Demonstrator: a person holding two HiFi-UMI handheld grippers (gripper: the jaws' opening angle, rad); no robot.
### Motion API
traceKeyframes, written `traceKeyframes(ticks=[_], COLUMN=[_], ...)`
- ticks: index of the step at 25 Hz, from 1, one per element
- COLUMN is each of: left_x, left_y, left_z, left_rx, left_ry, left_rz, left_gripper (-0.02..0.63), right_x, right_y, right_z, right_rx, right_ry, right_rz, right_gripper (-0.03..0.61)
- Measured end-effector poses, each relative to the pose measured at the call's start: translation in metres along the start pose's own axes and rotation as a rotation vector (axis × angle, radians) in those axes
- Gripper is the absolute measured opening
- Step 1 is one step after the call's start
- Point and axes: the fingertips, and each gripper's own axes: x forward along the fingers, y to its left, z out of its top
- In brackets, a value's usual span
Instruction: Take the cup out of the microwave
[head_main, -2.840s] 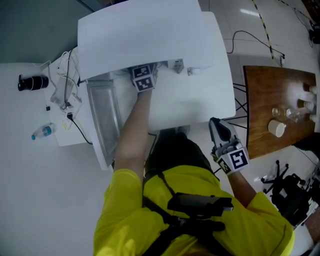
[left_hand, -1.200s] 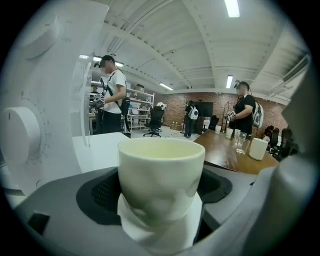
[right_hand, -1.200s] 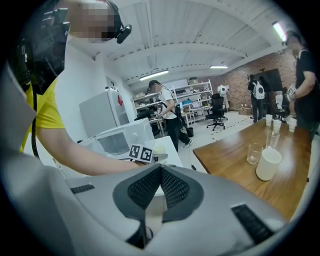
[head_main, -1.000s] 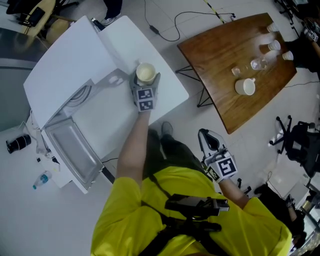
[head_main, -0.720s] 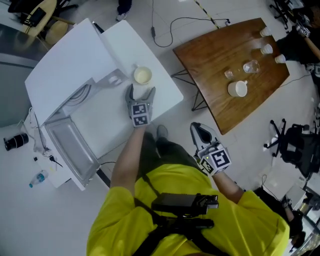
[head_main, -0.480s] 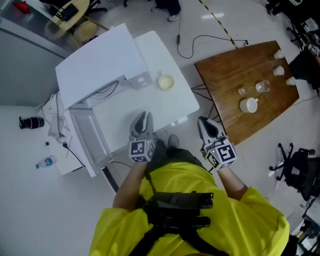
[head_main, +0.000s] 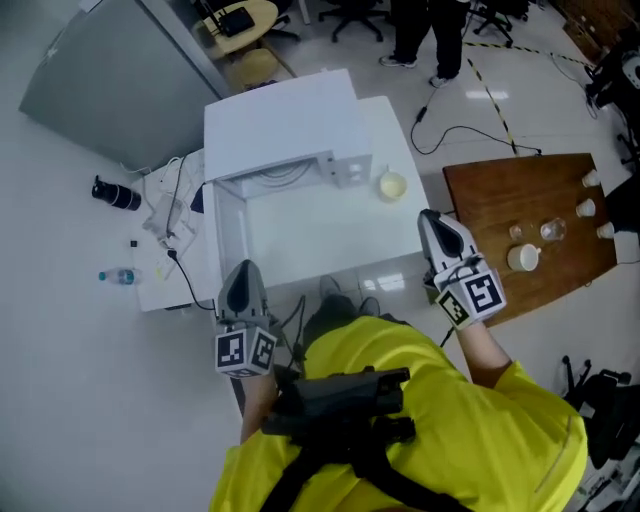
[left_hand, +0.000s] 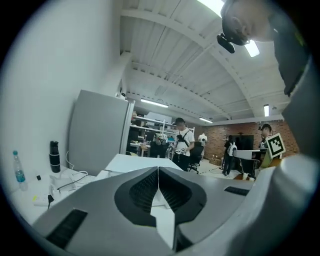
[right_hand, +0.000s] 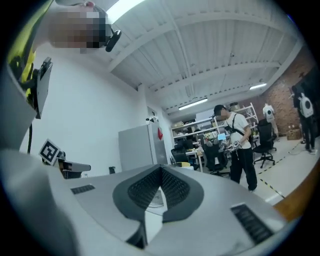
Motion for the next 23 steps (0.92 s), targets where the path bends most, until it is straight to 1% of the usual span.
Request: traceKeyframes(ticks=[2,6,8,12,15,18,23], left_x=[-0.012,-0.016,-0.012,-0.004,0.0,0.003,0.004], left_y=[0.003,0.006,0.001,-0.015,-0.02,-0.02,-0.025], left_z=[0.012,0.02,0.023,0.023,0.024,0.021,0.015], left_rx=[0.004,0.024,0.022,0.029,0.027,0.033,0.037], left_ry=[-0.018,-0.024,-0.035,-0.029,-0.031,-0.015,0.025], left_rz=[0.007,0.006,-0.013,-0.059,-0.077,-0.081,-0.098], left_gripper=[0.0,0.0,0.0,0.0,0.0,0.0,0.0], right_x=[-0.002,-0.003,-0.005,-0.01,-0.012,-0.014,-0.018], right_y=[0.009,0.017,0.018,0.022,0.026,0.029,0.036], right_z=[0.005,0.008,0.01,0.009,0.009,0.007,0.003], right_rx=[0.015,-0.007,-0.007,-0.012,-0.02,-0.028,-0.007], right_ry=[0.002,0.0,-0.004,-0.005,-0.008,-0.005,0.006], right_rz=[0.016,0.027,0.025,0.023,0.021,0.024,0.035], right_gripper=[0.003,0.003,0.003,0.003,0.003,0.003,0.003])
